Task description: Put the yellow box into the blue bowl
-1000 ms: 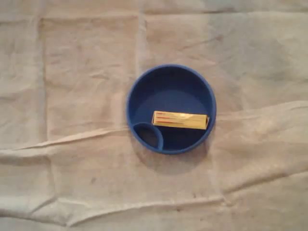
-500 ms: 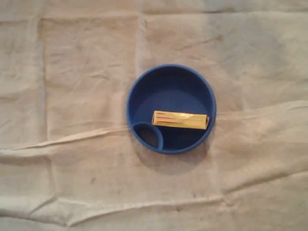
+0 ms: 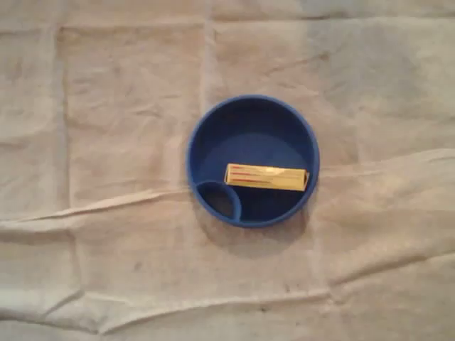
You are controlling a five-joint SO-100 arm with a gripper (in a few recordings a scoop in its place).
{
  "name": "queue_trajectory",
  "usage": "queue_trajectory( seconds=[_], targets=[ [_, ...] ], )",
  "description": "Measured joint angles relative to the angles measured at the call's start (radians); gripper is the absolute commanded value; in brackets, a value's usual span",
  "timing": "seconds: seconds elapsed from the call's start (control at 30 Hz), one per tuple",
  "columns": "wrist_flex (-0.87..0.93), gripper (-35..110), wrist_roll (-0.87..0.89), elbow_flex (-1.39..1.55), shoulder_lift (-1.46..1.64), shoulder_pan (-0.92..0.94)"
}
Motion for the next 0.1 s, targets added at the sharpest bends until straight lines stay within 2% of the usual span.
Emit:
queue_trajectory(
  seconds=[0.1],
  targets=[
    [0.0, 0, 0.0, -0.002, 0.0, 0.0]
  ],
)
